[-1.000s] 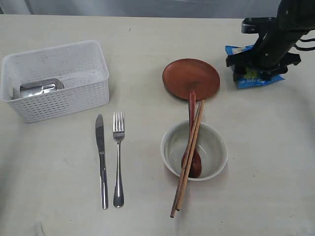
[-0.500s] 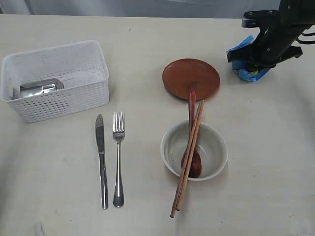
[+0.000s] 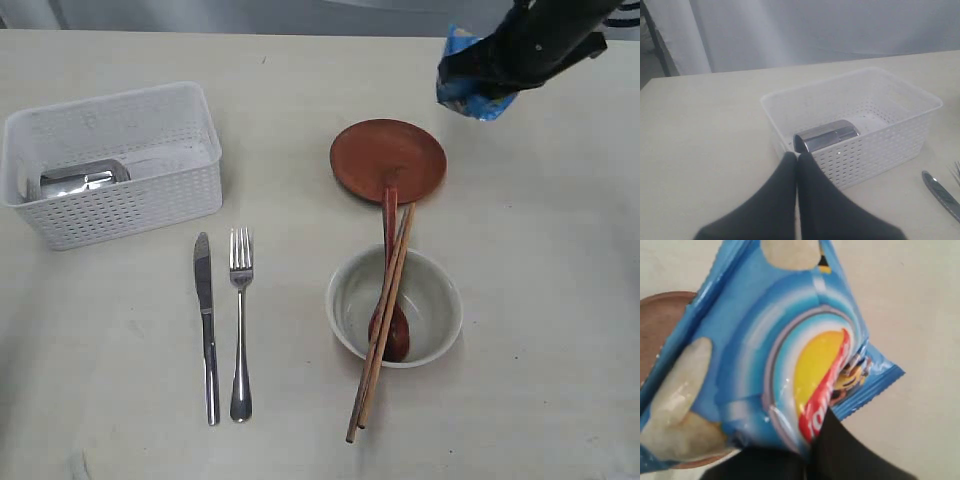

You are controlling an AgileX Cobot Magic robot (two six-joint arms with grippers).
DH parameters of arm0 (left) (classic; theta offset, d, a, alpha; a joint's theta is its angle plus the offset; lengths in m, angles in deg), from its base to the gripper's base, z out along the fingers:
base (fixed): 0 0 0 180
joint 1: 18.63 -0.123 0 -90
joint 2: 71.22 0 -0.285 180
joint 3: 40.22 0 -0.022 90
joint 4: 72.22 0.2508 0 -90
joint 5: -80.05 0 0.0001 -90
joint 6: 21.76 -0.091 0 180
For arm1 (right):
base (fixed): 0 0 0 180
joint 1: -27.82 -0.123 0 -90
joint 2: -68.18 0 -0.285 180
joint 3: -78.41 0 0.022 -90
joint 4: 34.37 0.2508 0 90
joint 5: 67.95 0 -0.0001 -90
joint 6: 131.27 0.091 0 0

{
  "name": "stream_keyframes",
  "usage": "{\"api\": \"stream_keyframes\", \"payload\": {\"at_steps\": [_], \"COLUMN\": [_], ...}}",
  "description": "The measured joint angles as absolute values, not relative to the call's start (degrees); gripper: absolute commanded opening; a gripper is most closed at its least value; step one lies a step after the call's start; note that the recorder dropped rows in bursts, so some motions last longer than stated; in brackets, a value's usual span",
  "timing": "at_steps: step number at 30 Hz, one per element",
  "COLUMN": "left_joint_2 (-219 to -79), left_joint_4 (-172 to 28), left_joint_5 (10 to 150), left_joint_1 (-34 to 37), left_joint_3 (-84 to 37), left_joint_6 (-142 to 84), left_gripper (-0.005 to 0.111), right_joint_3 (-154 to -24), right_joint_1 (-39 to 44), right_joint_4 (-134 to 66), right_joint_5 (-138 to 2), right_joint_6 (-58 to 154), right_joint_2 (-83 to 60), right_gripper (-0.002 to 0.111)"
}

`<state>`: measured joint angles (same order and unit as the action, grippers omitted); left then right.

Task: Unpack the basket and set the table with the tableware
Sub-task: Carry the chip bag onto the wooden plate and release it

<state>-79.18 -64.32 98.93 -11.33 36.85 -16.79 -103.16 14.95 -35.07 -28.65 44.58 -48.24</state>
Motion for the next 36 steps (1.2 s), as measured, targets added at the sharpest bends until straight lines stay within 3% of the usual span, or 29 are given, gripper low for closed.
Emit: {"api": "stream_keyframes", "payload": {"at_steps": [8,12,14,20,21,28,36], "left_joint_2": [-79.2,-79.2,-79.2,-79.2,-79.2,-79.2,-79.2], "left_joint_4": [-64.3,-64.3,-64.3,-64.3,-64.3,-64.3,-64.3], "left_joint_5": [98.9,98.9,98.9,98.9,98.9,98.9,98.9], "left_joint_1": [-11.3,-11.3,-11.3,-11.3,-11.3,-11.3,-11.3], "left_joint_3": [36.9,36.9,36.9,36.9,36.9,36.9,36.9], "left_joint_6": [-16.8,-16.8,-16.8,-16.8,-16.8,-16.8,-16.8], "left_gripper": [0.000,0.000,0.000,0.000,0.000,0.000,0.000], "right_joint_3": [-103.2,-103.2,-103.2,-103.2,-103.2,-105.5,-112.6], "right_joint_1": [5.2,4.2,4.2,4.2,4.2,4.2,4.2], "right_joint_4": [-34.4,-34.4,-34.7,-34.7,-34.7,-35.2,-39.2], "right_joint_5": [-28.3,-28.2,-28.1,-26.6,-26.5,-23.6,-11.2], "right_joint_6": [41.9,41.6,41.6,41.5,41.5,44.3,53.3], "right_joint_2": [-48.8,-50.4,-51.1,-52.1,-52.2,-52.2,-55.3], "right_gripper": [0.000,0.003,0.012,0.067,0.069,0.069,0.065]}}
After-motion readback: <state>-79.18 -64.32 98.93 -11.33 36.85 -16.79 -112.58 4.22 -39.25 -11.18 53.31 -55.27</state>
